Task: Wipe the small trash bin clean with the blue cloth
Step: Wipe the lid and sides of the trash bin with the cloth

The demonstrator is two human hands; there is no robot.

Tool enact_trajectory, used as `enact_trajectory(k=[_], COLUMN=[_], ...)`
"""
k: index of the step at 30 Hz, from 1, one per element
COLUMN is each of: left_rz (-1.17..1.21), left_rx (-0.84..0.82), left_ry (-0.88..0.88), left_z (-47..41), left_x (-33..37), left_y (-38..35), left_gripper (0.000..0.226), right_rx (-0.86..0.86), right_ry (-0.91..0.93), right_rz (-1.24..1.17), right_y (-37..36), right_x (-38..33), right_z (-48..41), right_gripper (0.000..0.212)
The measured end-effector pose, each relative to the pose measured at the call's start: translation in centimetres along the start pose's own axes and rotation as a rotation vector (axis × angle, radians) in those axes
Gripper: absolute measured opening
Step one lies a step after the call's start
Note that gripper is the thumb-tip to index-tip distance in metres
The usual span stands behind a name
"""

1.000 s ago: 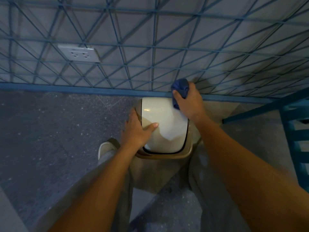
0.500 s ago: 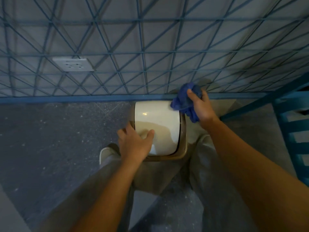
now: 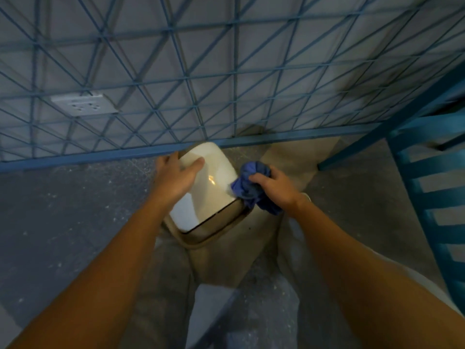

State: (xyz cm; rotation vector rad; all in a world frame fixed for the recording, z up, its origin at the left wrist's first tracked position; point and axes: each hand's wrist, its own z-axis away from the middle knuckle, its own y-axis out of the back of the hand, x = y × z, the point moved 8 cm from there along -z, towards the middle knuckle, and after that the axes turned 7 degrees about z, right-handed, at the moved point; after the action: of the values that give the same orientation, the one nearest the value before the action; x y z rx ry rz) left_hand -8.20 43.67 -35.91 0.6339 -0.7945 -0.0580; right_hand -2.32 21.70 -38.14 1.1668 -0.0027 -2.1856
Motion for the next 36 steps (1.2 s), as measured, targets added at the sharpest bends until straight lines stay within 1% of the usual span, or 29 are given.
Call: enact_trajectory(k=[2, 5, 7, 9, 12, 14, 15, 17, 20, 23, 25, 27, 30, 32, 34, 36], left_rz=[-0.045, -0.135, -0.184, -0.212, -0.215, -0.238, -0.257, -0.301, -0.366, -0.341, -0.317, -0.302, -0.309, -0.296, -0.274, -0.263], left_rx=[-0.054, -0.091, -0.085, -0.077, -0.038, -0.024, -0.042, -0.1, -0.147, -0.106, -0.073, -0.06, -0.065, -0.069, -0.073, -0.078], left_ry=[-0.071, -0.169, -0.207, -0.22, -0.215, -0.203, -0.184, -0.145, -0.186, -0.217, -0.217, -0.223, -0.235, -0.235, -0.237, -0.248], left_z=[-0.3, 0.0, -0.1, -0.3, 1.0, 3.0, 4.0, 5.8, 6.6, 6.5, 6.3, 6.2, 6.1, 6.0, 6.0, 6.1], left_x=[1.0, 1.8, 1.8, 1.3, -0.3, -2.2, -3.3, -5.2, -5.6, -5.1, -5.0, -4.9, -5.1, -5.2, -5.2, -5.1], left_y=[-0.8, -2.0, -2.2, -2.1, -1.4, -0.8, -0.7, -1.1, -2.6, -3.2, -3.1, -3.1, -3.2, -3.3, -3.2, -3.3], left_gripper=[0.073, 0.071, 0.071, 0.076, 0.09, 0.107, 0.117, 0.133, 0.137, 0.142, 0.136, 0.127, 0.125, 0.124, 0.121, 0.119], right_rx=[-0.009, -0.021, -0.016, 0.026, 0.203, 0.297, 0.307, 0.271, 0.182, 0.057, 0.026, 0.036, 0.065, 0.095, 0.134, 0.188], right_ry=[-0.001, -0.007, -0.006, -0.008, -0.058, -0.122, -0.152, -0.19, -0.21, -0.157, -0.105, -0.058, -0.022, -0.013, -0.014, -0.016], right_rz=[0.073, 0.09, 0.048, -0.056, -0.302, -0.404, -0.432, -0.453, -0.415, -0.292, -0.17, -0.075, 0.057, 0.084, 0.087, 0.053], right_y=[-0.9, -2.3, -2.9, -2.8, -1.0, 0.3, 0.5, 0.0, -1.5, -3.1, -3.5, -3.6, -3.9, -3.9, -3.6, -2.8], right_x=[0.4, 1.3, 1.8, 2.3, 4.0, 5.6, 6.2, 6.9, 7.1, 6.6, 6.2, 5.7, 5.0, 4.7, 4.2, 3.4], right_z=[0.9, 1.9, 2.3, 2.5, 2.2, 2.0, 2.0, 1.9, 2.0, 2.5, 2.7, 2.5, 1.6, 0.9, 0.0, -0.9], right_gripper=[0.033, 0.035, 0.036, 0.037, 0.033, 0.029, 0.027, 0.023, 0.028, 0.031, 0.029, 0.025, 0.019, 0.013, 0.016, 0.024])
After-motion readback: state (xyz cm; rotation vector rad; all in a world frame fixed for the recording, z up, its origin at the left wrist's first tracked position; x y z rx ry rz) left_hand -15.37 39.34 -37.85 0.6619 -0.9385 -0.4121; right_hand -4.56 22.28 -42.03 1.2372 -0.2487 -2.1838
